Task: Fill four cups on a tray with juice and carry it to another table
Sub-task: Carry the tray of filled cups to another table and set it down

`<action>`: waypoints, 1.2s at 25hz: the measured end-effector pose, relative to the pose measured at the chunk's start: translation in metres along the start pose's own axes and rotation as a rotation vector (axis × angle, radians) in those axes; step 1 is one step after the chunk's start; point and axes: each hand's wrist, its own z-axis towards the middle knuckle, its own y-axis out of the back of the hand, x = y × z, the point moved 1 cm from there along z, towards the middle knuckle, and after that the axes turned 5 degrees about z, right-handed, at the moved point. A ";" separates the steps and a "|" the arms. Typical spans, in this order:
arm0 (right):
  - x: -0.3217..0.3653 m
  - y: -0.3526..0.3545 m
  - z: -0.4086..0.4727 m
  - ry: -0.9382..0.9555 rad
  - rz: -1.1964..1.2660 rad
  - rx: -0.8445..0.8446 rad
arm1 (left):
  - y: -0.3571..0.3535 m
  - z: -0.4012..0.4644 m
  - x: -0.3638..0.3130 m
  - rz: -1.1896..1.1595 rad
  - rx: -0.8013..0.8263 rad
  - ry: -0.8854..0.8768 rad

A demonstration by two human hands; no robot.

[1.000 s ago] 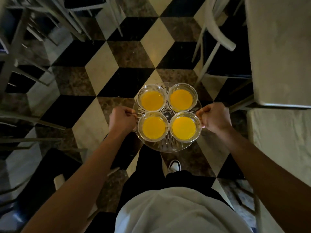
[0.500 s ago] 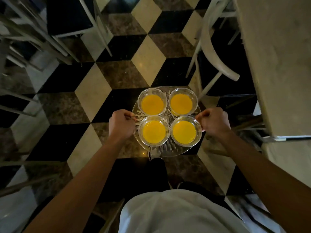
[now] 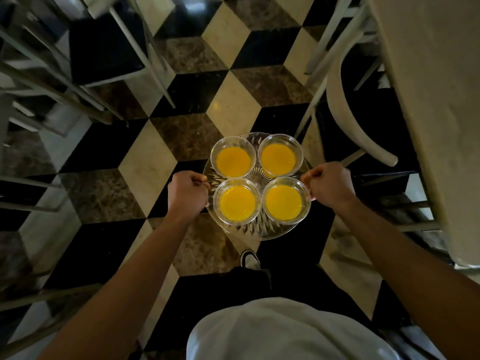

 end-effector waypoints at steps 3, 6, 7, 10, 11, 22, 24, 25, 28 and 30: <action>0.026 0.002 0.036 0.043 -0.018 0.012 | 0.002 0.033 -0.022 -0.044 -0.018 0.028; 0.055 0.006 0.077 0.070 -0.025 0.030 | 0.004 0.067 -0.053 -0.019 -0.063 0.036; 0.064 0.008 0.091 0.080 -0.036 0.036 | 0.004 0.078 -0.063 -0.015 -0.073 0.042; 0.088 0.014 0.132 0.107 -0.059 0.057 | 0.003 0.109 -0.089 -0.007 -0.090 0.064; 0.093 0.015 0.142 0.111 -0.050 0.060 | 0.002 0.115 -0.095 -0.002 -0.090 0.056; 0.186 0.041 0.314 0.111 -0.038 0.063 | -0.015 0.261 -0.212 0.016 -0.099 0.108; 0.202 0.044 0.341 0.092 -0.025 0.061 | -0.015 0.288 -0.233 0.015 -0.091 0.115; 0.210 0.045 0.354 0.085 -0.024 0.058 | -0.015 0.303 -0.242 0.015 -0.085 0.119; 0.235 0.047 0.388 0.071 -0.032 0.039 | -0.012 0.348 -0.268 0.039 -0.059 0.097; 0.254 0.047 0.414 0.054 -0.021 0.020 | -0.008 0.378 -0.289 0.057 -0.035 0.072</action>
